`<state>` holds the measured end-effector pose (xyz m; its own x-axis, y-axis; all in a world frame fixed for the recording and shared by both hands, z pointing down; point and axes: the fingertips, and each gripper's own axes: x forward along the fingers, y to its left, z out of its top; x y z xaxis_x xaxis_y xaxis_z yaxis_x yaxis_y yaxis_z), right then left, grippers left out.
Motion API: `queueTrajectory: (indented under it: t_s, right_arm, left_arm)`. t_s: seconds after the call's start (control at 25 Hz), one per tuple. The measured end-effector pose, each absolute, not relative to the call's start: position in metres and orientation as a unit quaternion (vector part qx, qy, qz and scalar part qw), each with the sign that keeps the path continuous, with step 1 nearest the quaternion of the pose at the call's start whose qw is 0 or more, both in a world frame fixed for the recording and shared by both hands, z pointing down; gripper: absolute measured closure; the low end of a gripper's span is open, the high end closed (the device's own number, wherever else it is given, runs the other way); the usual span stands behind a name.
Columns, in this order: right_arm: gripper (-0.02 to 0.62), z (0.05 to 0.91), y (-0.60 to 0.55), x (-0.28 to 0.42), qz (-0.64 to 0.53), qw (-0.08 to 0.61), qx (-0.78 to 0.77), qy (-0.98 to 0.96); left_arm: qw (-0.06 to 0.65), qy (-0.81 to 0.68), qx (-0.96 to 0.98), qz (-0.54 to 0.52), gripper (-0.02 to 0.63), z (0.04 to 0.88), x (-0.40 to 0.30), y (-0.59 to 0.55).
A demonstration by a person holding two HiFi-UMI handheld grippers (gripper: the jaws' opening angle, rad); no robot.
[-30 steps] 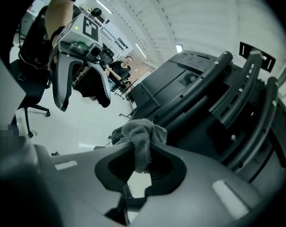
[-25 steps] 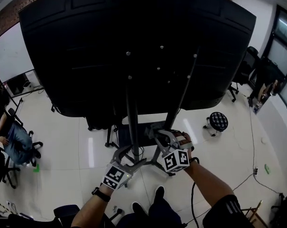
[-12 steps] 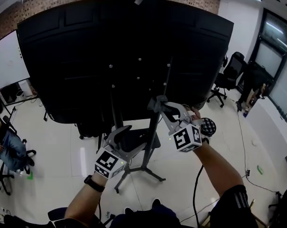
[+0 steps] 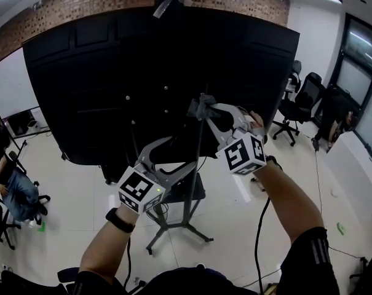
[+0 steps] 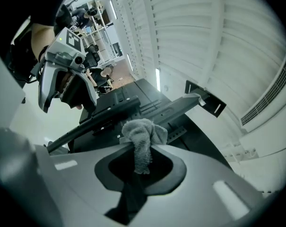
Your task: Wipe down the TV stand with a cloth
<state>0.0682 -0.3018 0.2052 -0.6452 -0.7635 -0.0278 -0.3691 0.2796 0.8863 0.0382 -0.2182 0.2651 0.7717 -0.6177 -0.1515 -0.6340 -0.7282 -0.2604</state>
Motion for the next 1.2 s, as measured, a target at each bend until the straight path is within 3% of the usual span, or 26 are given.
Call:
queueTrajectory:
  t_s: [0.4, 1.2]
  right_arm:
    - [0.552, 0.146, -0.346, 0.058, -0.464, 0.22, 0.335, -0.79]
    - [0.554, 0.219, -0.356, 0.067, -0.461, 0.214, 0.31, -0.803]
  left_arm:
    - [0.152, 0.366, -0.917, 0.04, 0.253, 0.223, 0.044, -0.258]
    - [0.094, 0.395, -0.913, 0.038, 0.258, 0.286, 0.055, -0.302]
